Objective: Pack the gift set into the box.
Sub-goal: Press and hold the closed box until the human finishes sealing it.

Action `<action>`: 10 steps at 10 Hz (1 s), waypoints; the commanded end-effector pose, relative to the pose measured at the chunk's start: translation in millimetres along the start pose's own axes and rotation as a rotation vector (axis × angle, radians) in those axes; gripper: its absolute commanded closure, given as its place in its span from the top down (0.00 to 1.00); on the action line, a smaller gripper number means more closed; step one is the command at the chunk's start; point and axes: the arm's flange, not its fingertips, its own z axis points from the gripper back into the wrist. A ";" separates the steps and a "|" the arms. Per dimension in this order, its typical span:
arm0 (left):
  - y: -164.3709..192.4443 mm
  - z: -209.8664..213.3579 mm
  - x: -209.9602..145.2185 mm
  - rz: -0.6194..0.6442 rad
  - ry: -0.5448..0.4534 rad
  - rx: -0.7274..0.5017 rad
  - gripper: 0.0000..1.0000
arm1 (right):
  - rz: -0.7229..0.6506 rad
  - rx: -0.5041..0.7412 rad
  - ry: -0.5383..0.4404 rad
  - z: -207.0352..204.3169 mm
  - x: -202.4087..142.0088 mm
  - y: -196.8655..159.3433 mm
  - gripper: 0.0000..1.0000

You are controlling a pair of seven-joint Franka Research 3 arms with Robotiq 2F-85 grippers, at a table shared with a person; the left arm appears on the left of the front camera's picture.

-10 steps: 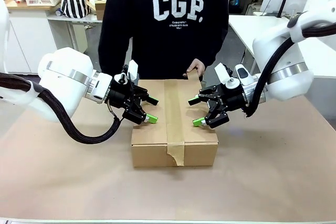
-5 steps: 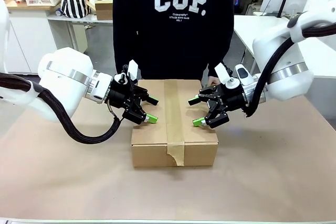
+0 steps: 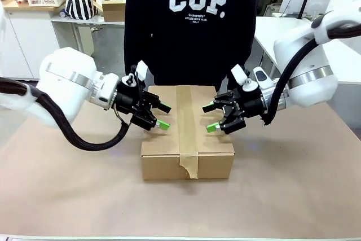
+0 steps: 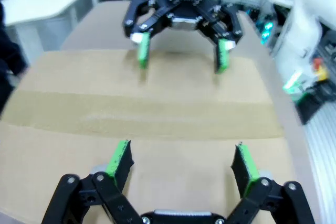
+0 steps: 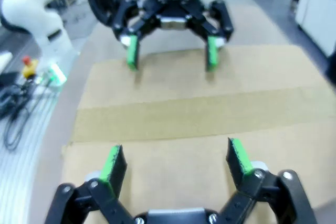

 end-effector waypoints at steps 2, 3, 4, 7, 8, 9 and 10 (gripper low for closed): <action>-36.2 102.8 67.4 0.292 0.037 -0.117 1.00 | -0.372 -0.085 0.030 74.0 73.2 51.7 1.00; -48.9 129.0 73.5 0.373 0.053 -0.191 1.00 | -0.428 0.010 -0.039 103.9 82.2 68.8 1.00; -58.5 154.8 73.1 0.475 0.036 -0.218 1.00 | -0.485 0.006 -0.137 139.6 81.7 82.9 1.00; -77.1 232.6 32.7 0.713 -0.078 -0.074 1.00 | -0.606 -0.061 -0.323 251.5 21.3 108.4 1.00; -78.9 247.7 6.3 0.764 -0.156 -0.051 1.00 | -0.632 -0.107 -0.434 282.6 -7.0 112.8 1.00; -73.8 247.1 -15.2 0.788 -0.186 0.004 1.00 | -0.636 -0.240 -0.417 285.1 -25.2 108.4 1.00; -76.1 247.1 22.6 0.718 -0.077 -0.093 1.00 | -0.595 -0.068 -0.354 267.5 27.0 108.7 1.00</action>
